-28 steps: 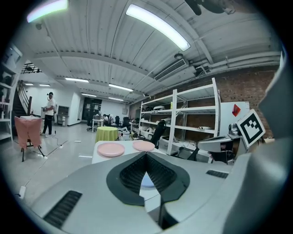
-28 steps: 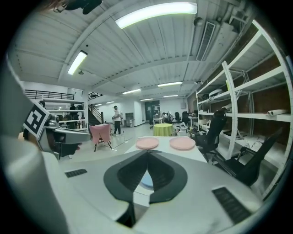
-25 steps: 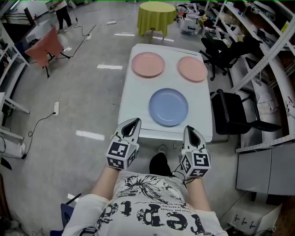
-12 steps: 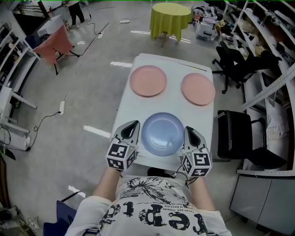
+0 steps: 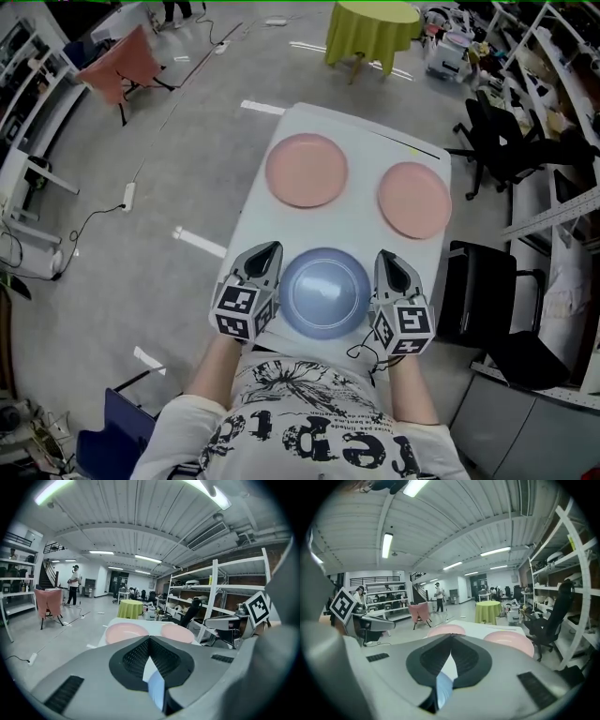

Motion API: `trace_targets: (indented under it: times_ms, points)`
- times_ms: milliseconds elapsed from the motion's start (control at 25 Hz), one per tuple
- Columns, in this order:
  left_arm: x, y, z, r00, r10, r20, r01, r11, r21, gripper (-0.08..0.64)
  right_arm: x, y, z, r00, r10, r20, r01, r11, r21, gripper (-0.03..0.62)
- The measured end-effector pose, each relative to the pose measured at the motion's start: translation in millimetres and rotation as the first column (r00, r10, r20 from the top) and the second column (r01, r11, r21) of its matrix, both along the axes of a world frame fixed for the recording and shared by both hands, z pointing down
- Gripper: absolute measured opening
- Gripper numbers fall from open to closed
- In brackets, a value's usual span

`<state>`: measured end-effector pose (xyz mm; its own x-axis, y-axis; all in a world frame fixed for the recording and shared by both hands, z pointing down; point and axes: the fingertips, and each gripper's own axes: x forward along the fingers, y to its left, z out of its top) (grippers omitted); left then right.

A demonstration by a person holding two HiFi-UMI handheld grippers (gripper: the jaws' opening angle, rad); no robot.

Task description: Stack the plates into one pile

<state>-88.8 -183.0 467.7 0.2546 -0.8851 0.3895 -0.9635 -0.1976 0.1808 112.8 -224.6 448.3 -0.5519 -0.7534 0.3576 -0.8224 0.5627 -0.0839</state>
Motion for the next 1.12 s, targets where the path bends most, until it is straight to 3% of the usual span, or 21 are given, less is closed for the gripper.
trace_targets:
  times_ms: [360,560,760,880,1120]
  points:
    - [-35.7,-64.7,18.0,1.000,0.028,-0.003,-0.028,0.999,-0.023,0.014,-50.0,-56.3,21.5,1.000,-0.027,-0.005,0.027,0.999,-0.021,0.003]
    - [-56.1,-102.5,27.8,0.995,0.049,0.085,-0.046,0.998,-0.044,0.014,-71.8,-95.6,40.7,0.998,-0.045,-0.048,0.042,0.997,-0.062,0.003]
    - [-78.8,-140.4,44.4,0.998,0.062,0.010,-0.061,0.996,-0.069,0.014,-96.3,-141.7,58.8,0.997,-0.038,-0.073,0.029,0.992,-0.122,0.005]
    - [-98.5,-161.7,60.9,0.998,0.052,0.017,-0.050,0.994,-0.099,0.017,-112.4,-165.4,75.3,0.994,-0.039,-0.098,0.022,0.986,-0.164,0.063]
    - [-123.6,-200.7,97.8,0.995,0.093,-0.022,-0.095,0.973,-0.211,0.106,-133.3,-200.7,119.0,0.983,-0.052,-0.178,0.006,0.968,-0.250,0.124]
